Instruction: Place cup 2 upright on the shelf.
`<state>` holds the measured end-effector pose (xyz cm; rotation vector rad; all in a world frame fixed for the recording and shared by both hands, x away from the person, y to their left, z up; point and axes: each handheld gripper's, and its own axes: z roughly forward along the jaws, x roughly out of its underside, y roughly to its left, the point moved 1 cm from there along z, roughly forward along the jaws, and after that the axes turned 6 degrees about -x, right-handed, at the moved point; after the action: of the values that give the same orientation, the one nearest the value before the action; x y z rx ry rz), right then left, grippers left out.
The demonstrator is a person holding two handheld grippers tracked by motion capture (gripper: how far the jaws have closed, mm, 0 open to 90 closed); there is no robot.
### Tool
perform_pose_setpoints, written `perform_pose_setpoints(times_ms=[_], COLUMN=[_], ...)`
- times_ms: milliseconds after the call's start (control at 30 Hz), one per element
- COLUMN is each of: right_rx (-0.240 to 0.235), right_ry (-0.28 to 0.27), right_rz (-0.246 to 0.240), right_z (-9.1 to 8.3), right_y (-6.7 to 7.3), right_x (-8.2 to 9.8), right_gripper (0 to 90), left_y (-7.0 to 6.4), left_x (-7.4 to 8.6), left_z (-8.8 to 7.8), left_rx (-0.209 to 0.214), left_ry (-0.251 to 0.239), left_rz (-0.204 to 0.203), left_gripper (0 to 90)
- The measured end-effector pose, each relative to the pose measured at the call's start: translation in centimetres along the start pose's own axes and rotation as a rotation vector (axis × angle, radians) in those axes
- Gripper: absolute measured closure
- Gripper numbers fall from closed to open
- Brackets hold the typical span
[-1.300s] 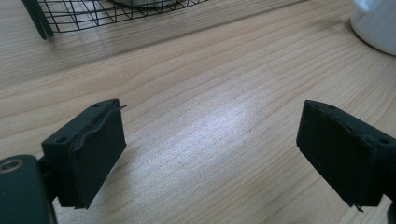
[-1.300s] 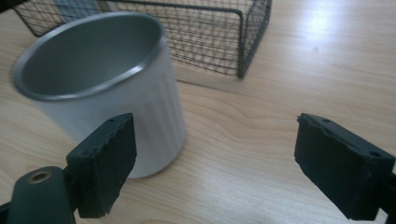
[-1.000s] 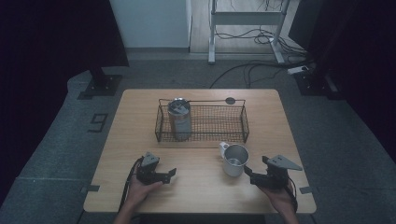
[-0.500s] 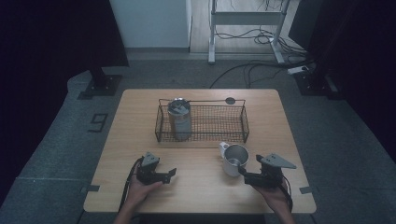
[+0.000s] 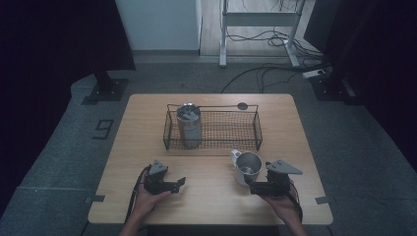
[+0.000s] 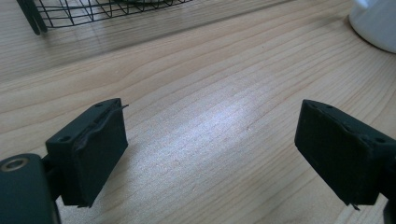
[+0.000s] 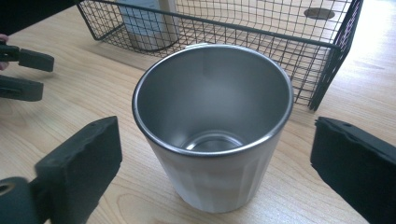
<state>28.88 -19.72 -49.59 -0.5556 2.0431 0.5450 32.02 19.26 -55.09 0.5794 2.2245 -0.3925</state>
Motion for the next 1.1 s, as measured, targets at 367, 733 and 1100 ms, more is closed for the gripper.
perform_pose_setpoints(times_ms=[367,733,1100], right_rx=[-0.002,0.002,0.033], right_ry=[0.018,0.028,0.055], right_rz=[0.001,-0.011,-0.036], right_z=[1.7,3.0,5.1], right_y=[-0.2,-0.2,-0.1], right_x=[-0.3,-0.4,-0.7], right_gripper=[0.0,0.0,0.0], left_y=[-0.2,-0.1,-0.1], left_x=[0.0,0.0,0.0], left_z=[0.1,0.1,0.1], left_rx=[0.010,0.014,0.015], left_ry=[0.013,0.018,0.018], left_rz=[0.004,-0.003,-0.005], left_gripper=[9.2,9.2,9.3])
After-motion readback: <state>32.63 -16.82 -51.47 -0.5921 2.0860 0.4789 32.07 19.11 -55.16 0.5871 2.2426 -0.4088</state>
